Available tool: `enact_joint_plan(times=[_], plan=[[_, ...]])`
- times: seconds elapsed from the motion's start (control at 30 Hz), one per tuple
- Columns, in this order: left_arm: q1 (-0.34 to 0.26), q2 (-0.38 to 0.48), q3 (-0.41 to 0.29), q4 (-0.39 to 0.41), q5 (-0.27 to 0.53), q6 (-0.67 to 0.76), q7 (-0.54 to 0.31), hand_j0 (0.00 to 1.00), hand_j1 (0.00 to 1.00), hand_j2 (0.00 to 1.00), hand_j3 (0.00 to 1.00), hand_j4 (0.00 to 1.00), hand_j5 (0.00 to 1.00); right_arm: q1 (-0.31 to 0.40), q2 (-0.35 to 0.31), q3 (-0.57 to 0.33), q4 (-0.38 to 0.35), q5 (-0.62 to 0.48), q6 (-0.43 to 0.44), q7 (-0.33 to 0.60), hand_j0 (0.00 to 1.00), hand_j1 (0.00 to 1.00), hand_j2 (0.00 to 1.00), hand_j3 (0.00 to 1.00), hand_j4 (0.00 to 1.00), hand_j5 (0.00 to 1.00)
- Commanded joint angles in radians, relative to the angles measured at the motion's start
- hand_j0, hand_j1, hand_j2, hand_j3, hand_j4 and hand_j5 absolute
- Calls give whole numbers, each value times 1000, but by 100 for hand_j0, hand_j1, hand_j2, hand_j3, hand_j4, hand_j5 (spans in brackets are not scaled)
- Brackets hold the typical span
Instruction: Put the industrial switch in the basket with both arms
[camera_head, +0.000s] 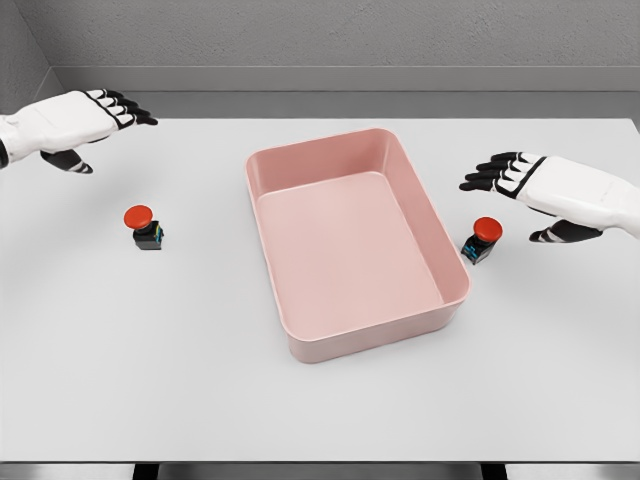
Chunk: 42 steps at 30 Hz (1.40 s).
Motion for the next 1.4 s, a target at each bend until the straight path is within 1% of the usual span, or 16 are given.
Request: enact_joint_plan(times=[0.0,0.13,0.2,0.23,0.3,0.37,0.43,0.57,0.7,0.77,0.9,0.93,1.07,1.13,1.23,1.37], plan=[[2,1,2,-1,5,0,1,100,100,100,100,100,100,0,-1,-1,3,-6,1,0,100,100,100,100,100,100],[5,-2,1,-1,5,0,1,100,100,100,100,100,100,-2,8,-4,17,-4,1,0,100,100,100,100,100,100],[2,4,-44,-3,8,0,2,100,100,100,100,100,100,-2,8,-2,72,9,1,3,100,100,100,100,100,100],[3,9,-50,-5,7,0,2,100,100,100,100,100,100,-2,8,-2,74,17,1,13,100,100,100,100,100,100],[3,9,-51,-8,7,0,4,100,100,100,100,100,100,-2,9,1,82,19,1,82,100,100,100,100,100,100],[-3,10,-101,-52,8,0,4,100,100,100,100,100,100,-2,14,2,97,22,1,98,100,100,100,100,100,100],[-3,12,-102,-55,7,0,4,100,100,100,100,100,100,-2,22,4,95,31,1,96,100,100,100,100,100,100],[-5,15,-131,-69,8,0,4,100,100,100,100,100,100,-12,66,8,95,38,1,98,100,100,100,100,100,100],[-3,55,-142,-67,12,0,5,100,100,100,100,100,100,-17,101,18,94,97,1,105,100,100,100,100,100,100],[-3,58,-171,-67,21,0,7,100,100,100,100,100,100,-18,121,18,97,117,1,105,100,100,100,100,100,100],[-3,68,-193,-98,28,0,7,100,100,100,100,100,100,-31,141,18,137,120,1,105,100,100,100,100,100,100],[-3,75,-193,-110,33,0,7,100,100,100,100,100,100,-31,150,18,138,124,1,108,100,100,100,100,100,100],[5,79,-191,-110,119,0,5,100,100,100,100,100,100,-32,183,21,155,147,1,113,100,100,100,100,100,100],[6,82,-193,-110,119,0,4,100,100,100,100,100,100,-32,198,22,170,163,1,113,100,100,100,100,100,100],[23,98,-193,-109,174,0,4,100,100,100,100,100,100,-48,209,21,204,166,1,113,100,100,100,100,100,100],[38,102,-193,-109,191,0,2,100,100,100,100,100,100,-48,209,19,206,166,1,113,100,100,100,100,100,100]])
